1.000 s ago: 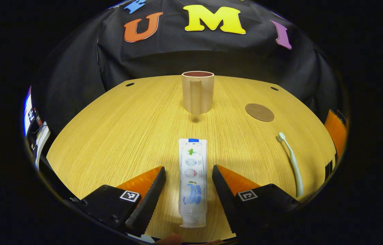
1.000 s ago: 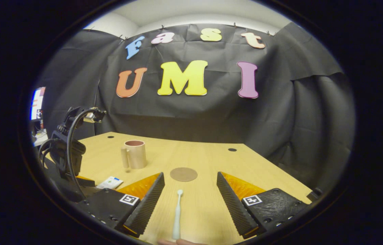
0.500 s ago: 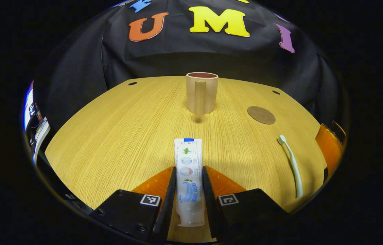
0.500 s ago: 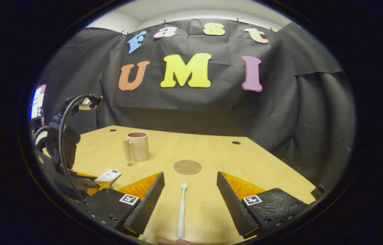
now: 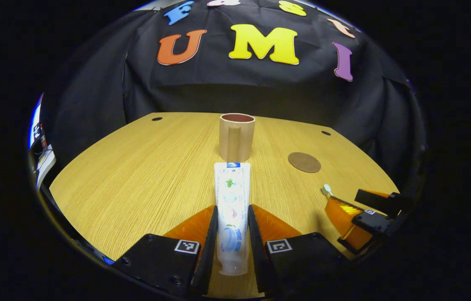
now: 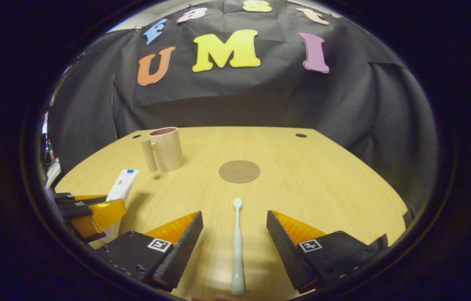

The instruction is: Put the toothbrush and toothpaste on the desktop into the cup, then pick up the cup and place it on the coaster on the desktop.

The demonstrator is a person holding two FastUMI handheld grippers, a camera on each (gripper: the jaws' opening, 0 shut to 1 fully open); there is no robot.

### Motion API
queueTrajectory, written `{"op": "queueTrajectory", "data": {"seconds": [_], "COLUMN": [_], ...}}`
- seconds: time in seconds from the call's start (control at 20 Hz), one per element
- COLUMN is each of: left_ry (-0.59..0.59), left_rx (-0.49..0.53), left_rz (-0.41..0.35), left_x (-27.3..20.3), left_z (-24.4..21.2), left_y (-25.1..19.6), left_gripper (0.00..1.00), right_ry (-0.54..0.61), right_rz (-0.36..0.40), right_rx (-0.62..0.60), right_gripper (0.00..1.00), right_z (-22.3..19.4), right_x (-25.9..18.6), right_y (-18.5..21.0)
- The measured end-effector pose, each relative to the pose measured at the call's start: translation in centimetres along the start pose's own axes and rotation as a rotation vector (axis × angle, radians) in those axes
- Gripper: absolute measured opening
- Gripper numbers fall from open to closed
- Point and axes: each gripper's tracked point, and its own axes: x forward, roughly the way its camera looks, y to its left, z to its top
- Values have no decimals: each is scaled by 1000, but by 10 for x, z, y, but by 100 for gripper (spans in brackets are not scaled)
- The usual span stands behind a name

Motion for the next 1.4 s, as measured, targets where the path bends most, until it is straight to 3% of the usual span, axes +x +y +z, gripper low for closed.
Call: {"op": "queueTrajectory", "data": {"seconds": [0.2,0.3,0.5,0.55,0.65,0.8,0.85,0.9,1.0,1.15,1.4], "left_ry": [-51,-92,-87,-86,-84,-81,-79,-77,-77,-84,-137], "left_rx": [-6,27,20,13,15,13,15,14,13,4,36], "left_rz": [-18,-15,-27,-25,-22,-23,-24,-22,-22,-25,-35], "left_x": [-10,-15,-11,-11,-13,-12,-13,-14,-14,-14,-26], "left_z": [13,22,19,20,19,20,19,17,19,20,35], "left_y": [-7,-9,-10,-8,-7,-7,-8,-7,-7,-7,-12], "left_gripper": [44,45,44,44,43,41,45,39,36,35,35], "right_ry": [56,72,113,115,115,110,112,110,106,78,-68], "right_rz": [-39,-40,-13,2,4,30,40,52,81,108,99], "right_rx": [4,19,12,7,2,12,24,35,51,41,-10], "right_gripper": [93,83,48,31,13,5,2,1,1,1,1], "right_z": [-8,-9,-16,-15,-16,-15,-15,-16,-17,-12,18], "right_x": [12,14,14,14,13,13,14,13,9,3,-30], "right_y": [-9,-10,-3,0,-1,1,1,1,4,7,11]}}
